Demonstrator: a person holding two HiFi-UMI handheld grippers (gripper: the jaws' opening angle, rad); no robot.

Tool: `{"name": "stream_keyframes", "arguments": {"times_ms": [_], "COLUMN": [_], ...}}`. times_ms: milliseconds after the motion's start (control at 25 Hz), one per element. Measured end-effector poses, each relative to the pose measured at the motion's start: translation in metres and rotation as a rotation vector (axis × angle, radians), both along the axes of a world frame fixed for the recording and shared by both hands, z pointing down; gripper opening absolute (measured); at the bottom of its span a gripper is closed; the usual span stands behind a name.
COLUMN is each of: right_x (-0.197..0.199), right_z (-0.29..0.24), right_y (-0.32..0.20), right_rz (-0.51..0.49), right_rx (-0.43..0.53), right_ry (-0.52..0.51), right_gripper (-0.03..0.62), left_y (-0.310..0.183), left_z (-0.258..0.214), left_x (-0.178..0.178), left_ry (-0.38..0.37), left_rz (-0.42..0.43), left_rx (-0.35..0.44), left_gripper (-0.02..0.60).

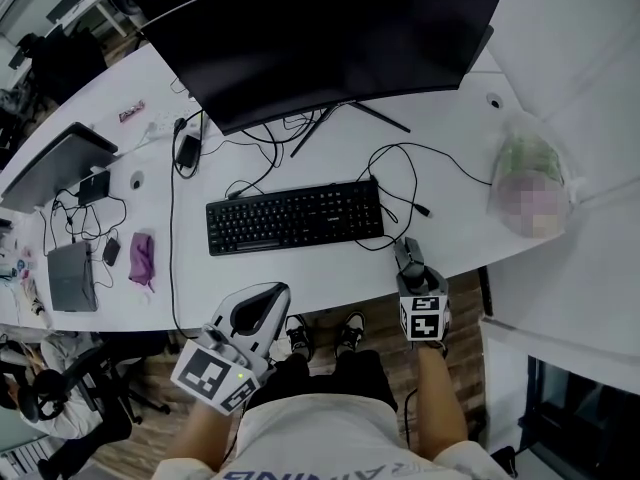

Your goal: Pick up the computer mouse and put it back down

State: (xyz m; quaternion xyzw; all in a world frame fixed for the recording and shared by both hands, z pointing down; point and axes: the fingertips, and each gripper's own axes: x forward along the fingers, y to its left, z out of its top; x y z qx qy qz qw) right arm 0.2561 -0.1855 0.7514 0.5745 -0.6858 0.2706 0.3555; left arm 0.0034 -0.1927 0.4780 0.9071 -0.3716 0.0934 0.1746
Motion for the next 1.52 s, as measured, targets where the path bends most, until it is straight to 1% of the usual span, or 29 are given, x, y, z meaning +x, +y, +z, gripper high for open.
{"name": "stream_keyframes", "arguments": {"times_ms": [120, 240, 440, 680, 960, 1200, 1520], "right_x": [-0.001, -0.002, -0.006, -0.011, -0.014, -0.020, -0.031], "right_z": [-0.009, -0.024, -0.069, -0.120, -0.174, -0.209, -0.260], "right_y": [-0.001, -0.003, -0.014, -0.027, -0.039, -0.045, -0.046], "right_rz": [0.006, 0.023, 0.036, 0.022, 0.012, -0.013, -0.021], "right_rx": [0.032, 0.067, 0.155, 0.264, 0.376, 0.462, 0.594], "right_ry": [0.001, -0.019, -0.058, -0.073, -0.070, -0.040, -0.055], "right_gripper": [0.268, 0.268, 0.268, 0.268, 0.268, 0.264, 0.262], "left_y": [0.003, 0.005, 0.006, 0.005, 0.003, 0.005, 0.007], "left_z": [-0.002, -0.006, -0.016, -0.029, -0.044, -0.055, -0.069], "left_x": [-0.001, -0.001, 0.001, 0.003, 0.001, 0.000, -0.004], "left_ry": [0.001, 0.006, 0.019, 0.040, 0.058, 0.078, 0.095], "left_rz": [0.001, 0.005, 0.014, 0.025, 0.033, 0.042, 0.046], "left_rx": [0.007, 0.013, 0.029, 0.059, 0.099, 0.123, 0.157], "left_gripper": [0.005, 0.005, 0.005, 0.005, 0.005, 0.005, 0.005]}}
